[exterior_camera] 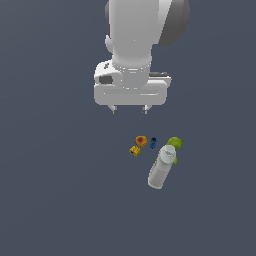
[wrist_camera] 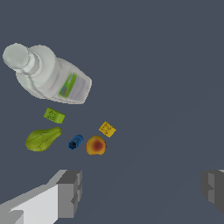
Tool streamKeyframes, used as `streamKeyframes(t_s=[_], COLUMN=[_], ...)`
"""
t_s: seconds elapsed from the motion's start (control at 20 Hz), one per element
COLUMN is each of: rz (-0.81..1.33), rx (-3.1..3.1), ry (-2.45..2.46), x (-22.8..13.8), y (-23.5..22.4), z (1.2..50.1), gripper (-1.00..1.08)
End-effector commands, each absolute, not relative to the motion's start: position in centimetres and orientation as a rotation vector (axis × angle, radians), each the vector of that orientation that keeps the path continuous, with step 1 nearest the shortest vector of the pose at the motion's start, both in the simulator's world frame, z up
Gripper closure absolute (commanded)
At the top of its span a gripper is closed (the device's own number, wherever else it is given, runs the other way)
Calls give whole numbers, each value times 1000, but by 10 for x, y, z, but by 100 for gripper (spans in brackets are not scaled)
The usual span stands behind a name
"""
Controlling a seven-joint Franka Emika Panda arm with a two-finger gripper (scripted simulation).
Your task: Pick up a designated object from a clutter of objects.
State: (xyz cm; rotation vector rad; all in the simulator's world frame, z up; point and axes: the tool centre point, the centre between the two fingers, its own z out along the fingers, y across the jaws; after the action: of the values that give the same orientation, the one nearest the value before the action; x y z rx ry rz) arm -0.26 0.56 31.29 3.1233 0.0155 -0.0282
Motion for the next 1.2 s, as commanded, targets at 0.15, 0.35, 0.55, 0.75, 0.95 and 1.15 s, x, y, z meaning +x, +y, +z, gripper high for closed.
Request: streamKeyframes(t_s=[0.15, 0.35, 0.55, 0.75, 0.95, 1.15], rz=[-32, -44, -47, -46, -46, -46], rx=[3122, 3120, 3119, 3118, 3112, 3099], ry=[18, 17, 8, 35, 108, 230], x=[-2, 0, 0, 1, 3, 5], y=[3, -6, -9, -6, 1, 12], z=[313, 315, 316, 313, 306, 294], gripper=[-92, -92, -92, -92, -92, -92])
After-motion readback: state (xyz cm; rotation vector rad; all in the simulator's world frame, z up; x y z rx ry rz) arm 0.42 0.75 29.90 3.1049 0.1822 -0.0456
